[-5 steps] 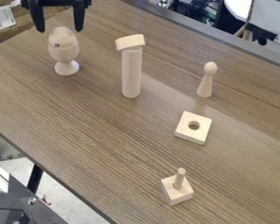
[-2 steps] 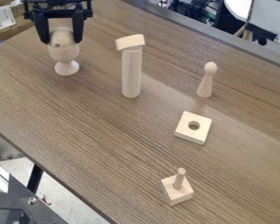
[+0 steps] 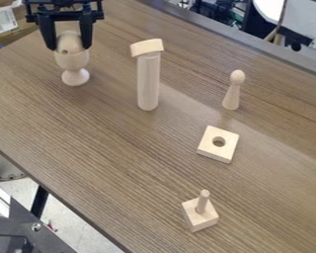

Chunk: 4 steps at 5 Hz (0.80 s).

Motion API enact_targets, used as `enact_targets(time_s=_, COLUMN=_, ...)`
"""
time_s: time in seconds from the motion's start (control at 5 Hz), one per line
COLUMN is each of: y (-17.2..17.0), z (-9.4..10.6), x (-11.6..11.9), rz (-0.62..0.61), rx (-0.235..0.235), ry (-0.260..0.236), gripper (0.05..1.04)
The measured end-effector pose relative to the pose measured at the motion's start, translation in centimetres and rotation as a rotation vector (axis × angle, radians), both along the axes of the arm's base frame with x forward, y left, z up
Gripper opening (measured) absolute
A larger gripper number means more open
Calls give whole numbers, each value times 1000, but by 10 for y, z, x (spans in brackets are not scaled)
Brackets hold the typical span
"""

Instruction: Moves the ball to the left

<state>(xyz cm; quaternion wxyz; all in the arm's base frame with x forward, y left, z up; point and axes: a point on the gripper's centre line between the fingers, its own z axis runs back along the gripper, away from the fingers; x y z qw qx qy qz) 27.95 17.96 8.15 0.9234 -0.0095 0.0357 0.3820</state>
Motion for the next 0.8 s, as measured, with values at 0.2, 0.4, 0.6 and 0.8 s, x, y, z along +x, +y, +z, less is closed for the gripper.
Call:
enact_targets(time_s=0.2, y=-5, z=6, x=-2, rz=1, rx=-45, ry=-10, gripper=737)
enact_targets(time_s=0.4, y=-5, z=28, x=2, rz=-5, rx=-47, ry=-66, gripper=737)
enact_targets(time_s=0.6, y=-6, z=30, x=4, rz=-25, rx=-60, ry=-89, gripper=737)
enact_targets(time_s=0.8, y=5, z=28, x=7, rz=-5, rx=10, ry=-8, gripper=737)
